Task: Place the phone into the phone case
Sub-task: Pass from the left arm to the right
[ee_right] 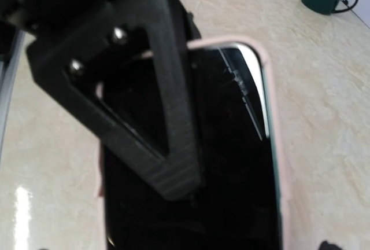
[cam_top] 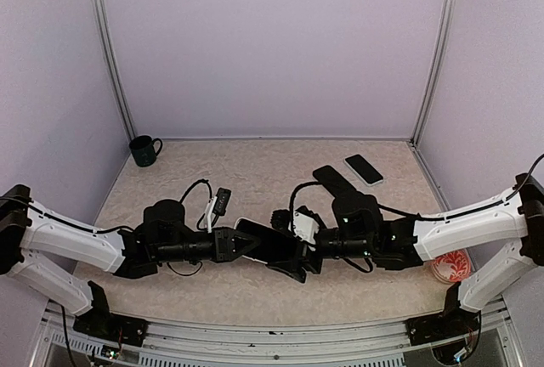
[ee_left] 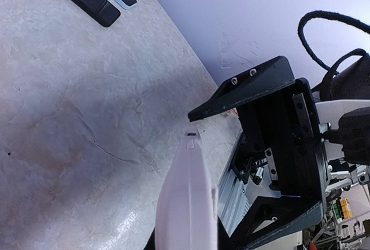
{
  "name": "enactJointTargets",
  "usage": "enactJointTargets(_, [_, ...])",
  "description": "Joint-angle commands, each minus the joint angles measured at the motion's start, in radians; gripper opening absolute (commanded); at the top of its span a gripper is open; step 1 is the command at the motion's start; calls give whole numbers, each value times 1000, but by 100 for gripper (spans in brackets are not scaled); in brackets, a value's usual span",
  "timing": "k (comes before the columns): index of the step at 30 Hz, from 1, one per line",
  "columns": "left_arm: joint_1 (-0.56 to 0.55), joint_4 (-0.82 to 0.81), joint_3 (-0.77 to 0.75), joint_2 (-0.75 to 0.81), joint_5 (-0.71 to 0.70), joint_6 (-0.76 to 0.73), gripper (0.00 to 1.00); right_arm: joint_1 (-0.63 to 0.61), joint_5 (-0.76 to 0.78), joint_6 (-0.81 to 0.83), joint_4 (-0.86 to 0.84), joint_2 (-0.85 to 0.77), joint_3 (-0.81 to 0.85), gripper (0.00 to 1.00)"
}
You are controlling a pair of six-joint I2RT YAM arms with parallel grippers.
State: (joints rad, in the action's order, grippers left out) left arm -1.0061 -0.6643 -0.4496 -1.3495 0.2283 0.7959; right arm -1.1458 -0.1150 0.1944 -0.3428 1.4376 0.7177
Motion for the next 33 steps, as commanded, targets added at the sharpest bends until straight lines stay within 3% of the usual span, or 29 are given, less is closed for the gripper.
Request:
enactJointTargets(1, [-6,-86,-37,7,2,-1,0,-11,30,0,-15,20,20,99])
enactJointTargets(9, [-7,-87,-31,12,-6,2,0,-25,21,-10,-12,44,24,99])
enactJointTargets(20, [-10,-89,-28,13,-12,11,0,-88,228,23,7,116,77,99])
enactJointTargets(29, [-11,-90,-19,18,-19,12,0,-101,284,39,49,148,112,99])
enactJointTargets(33, [-11,-89,-18,16,-19,11,0,-104,276,52,57,156,115,92])
